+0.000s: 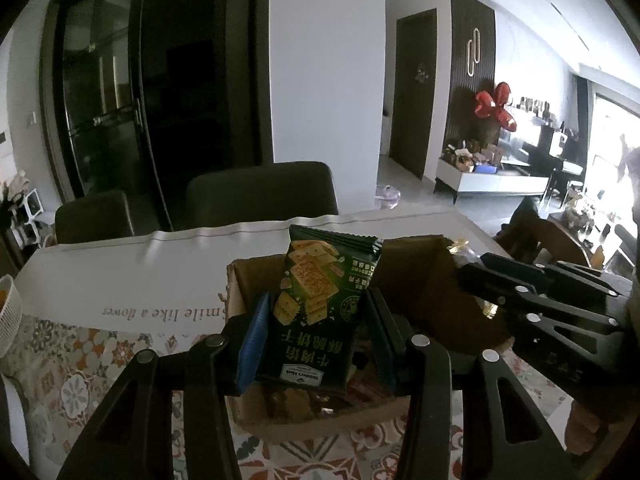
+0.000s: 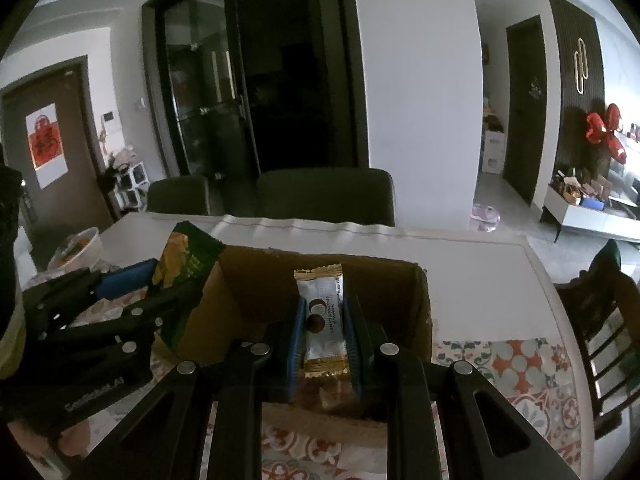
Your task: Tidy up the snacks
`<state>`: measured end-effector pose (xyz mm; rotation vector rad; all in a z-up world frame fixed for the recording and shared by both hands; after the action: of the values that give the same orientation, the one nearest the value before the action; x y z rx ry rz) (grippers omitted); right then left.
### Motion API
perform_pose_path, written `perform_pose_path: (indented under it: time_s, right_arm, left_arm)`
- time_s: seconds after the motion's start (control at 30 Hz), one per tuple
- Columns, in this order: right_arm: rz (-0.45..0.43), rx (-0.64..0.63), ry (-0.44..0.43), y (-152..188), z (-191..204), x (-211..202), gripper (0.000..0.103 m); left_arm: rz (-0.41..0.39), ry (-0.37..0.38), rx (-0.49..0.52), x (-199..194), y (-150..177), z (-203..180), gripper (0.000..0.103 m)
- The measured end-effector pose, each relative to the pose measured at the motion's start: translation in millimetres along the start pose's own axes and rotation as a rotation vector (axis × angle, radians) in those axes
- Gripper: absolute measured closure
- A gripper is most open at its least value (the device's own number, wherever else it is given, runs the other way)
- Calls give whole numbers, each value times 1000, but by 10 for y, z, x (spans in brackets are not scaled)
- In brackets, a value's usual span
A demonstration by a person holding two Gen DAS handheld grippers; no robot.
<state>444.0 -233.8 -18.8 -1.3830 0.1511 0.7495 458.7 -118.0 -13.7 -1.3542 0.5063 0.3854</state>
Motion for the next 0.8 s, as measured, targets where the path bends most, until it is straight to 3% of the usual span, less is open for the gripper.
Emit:
perform_pose_path:
  time_s: [0.23, 0.4, 0.47, 0.6, 0.67, 0.8]
  right_arm:
    - [17, 18, 39, 31, -114, 60, 81]
    - [6, 19, 79, 84, -108, -46, 61]
    - [-6, 12, 101, 106, -74, -133, 49]
    - [-42, -6, 143, 185, 52, -372, 38]
    - [-60, -3, 153, 224, 123, -489, 27]
    - [-88, 4, 168, 346, 267, -737, 20]
  left_arm:
    - [-3, -28, -3, 16, 0, 43, 46]
    - [-20, -65, -13, -135, 70, 147, 38]
    - [-28, -77, -25, -243, 123, 197, 37]
    - [-32, -83, -36, -431, 221, 277, 33]
    - [-43, -96, -38, -571, 286, 304, 30]
    - [-79, -122, -30, -871, 416, 352, 22]
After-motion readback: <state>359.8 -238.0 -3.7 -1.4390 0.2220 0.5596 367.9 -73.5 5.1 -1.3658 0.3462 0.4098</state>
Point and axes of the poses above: each gripper's, at about its wrist camera, not at the fingertips, and x roughly the way its jaws point, z to its left, y to its underside, the point moved 7 cm from there along x, roughly the way its jaws point, and after that the axes turned 13 degrees about -y, right-handed, at the moved point
